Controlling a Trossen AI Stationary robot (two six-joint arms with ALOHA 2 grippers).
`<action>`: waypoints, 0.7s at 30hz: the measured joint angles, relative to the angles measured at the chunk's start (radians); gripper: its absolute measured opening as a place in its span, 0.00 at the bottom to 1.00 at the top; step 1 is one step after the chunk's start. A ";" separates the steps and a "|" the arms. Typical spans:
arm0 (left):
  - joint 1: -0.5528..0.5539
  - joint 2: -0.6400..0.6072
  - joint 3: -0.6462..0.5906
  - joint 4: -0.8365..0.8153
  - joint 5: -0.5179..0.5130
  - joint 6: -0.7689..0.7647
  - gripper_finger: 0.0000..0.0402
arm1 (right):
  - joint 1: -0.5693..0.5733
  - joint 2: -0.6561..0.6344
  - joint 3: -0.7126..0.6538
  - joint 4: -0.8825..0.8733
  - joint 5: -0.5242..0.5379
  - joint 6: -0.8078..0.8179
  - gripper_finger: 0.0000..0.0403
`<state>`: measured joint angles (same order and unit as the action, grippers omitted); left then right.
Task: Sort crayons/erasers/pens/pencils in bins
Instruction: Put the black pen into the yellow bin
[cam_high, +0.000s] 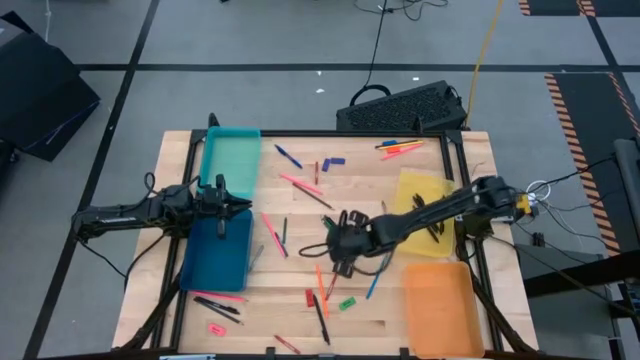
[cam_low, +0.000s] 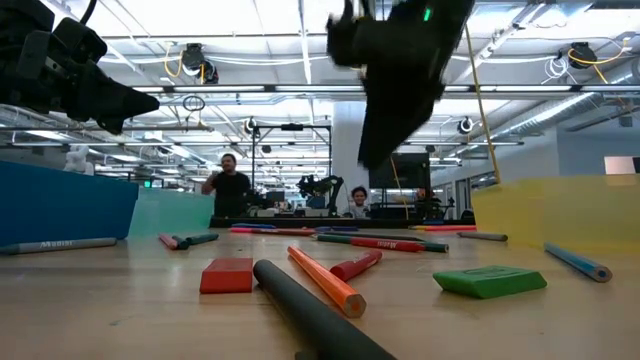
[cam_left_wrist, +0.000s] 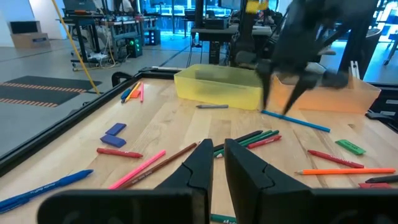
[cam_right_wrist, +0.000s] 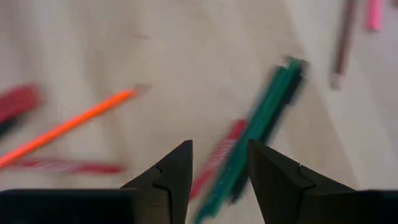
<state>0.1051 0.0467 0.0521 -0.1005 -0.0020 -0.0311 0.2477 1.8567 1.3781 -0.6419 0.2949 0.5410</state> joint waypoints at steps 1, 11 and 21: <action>0.000 0.000 0.000 0.000 0.000 0.000 0.11 | -0.009 0.019 0.000 -0.002 0.021 0.016 0.35; 0.000 0.000 0.000 0.000 0.000 0.000 0.11 | -0.101 0.130 -0.002 0.002 0.061 0.021 0.33; 0.000 0.000 0.000 0.000 0.000 0.000 0.11 | -0.143 0.132 -0.063 0.022 -0.011 0.065 0.33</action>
<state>0.1051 0.0467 0.0520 -0.1005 -0.0017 -0.0311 0.1048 1.9890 1.3148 -0.6203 0.2838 0.6056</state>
